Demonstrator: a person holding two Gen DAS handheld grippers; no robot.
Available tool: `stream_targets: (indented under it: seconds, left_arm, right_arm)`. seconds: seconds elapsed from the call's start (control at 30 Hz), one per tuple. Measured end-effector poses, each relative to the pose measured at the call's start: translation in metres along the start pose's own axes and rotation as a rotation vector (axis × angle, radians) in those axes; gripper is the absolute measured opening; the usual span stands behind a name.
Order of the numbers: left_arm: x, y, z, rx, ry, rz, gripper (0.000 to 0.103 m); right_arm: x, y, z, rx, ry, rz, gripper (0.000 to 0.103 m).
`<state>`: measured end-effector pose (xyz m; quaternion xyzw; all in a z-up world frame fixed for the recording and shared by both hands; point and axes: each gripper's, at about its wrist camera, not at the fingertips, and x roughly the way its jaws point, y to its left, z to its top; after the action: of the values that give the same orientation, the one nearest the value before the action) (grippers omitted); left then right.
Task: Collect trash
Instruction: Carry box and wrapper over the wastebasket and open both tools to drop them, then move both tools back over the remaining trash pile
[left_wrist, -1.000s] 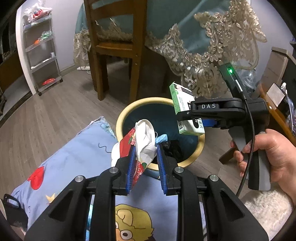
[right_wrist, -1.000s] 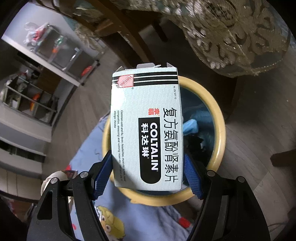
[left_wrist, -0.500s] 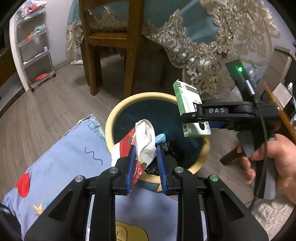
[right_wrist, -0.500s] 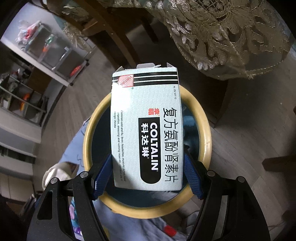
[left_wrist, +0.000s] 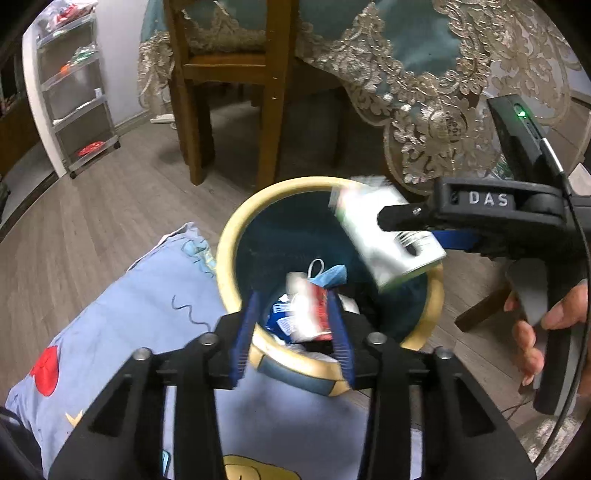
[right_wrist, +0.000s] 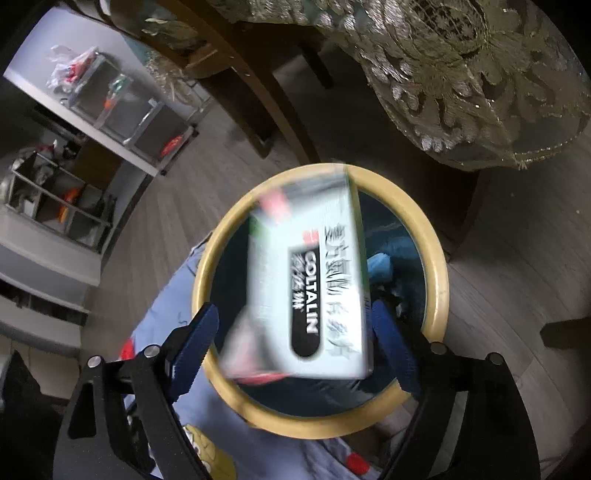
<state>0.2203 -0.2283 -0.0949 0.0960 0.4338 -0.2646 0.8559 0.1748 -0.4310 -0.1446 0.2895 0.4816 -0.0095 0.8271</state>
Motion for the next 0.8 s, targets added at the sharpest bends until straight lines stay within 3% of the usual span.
stream_targets:
  seconds: [0.27,0.5,0.67,0.8]
  left_arm:
    - [-0.017,0.010,-0.008,-0.024,-0.019,0.018,0.047]
    - [-0.059,0.021,-0.018,-0.025,-0.058,0.070,0.055]
    - [-0.099,0.035,-0.029,-0.061,-0.106,0.126,0.076]
    - [-0.132,0.049,-0.043,-0.085,-0.130,0.184,0.086]
  right_arm:
    - [-0.004,0.012,0.001,-0.044,-0.011,-0.002,0.091]
    - [-0.017,0.033,-0.009,-0.156,-0.034,-0.032,0.093]
    - [-0.039,0.059,-0.021,-0.253,-0.082,-0.038,0.095]
    - [-0.059,0.087,-0.033,-0.343,-0.139,-0.031,0.095]
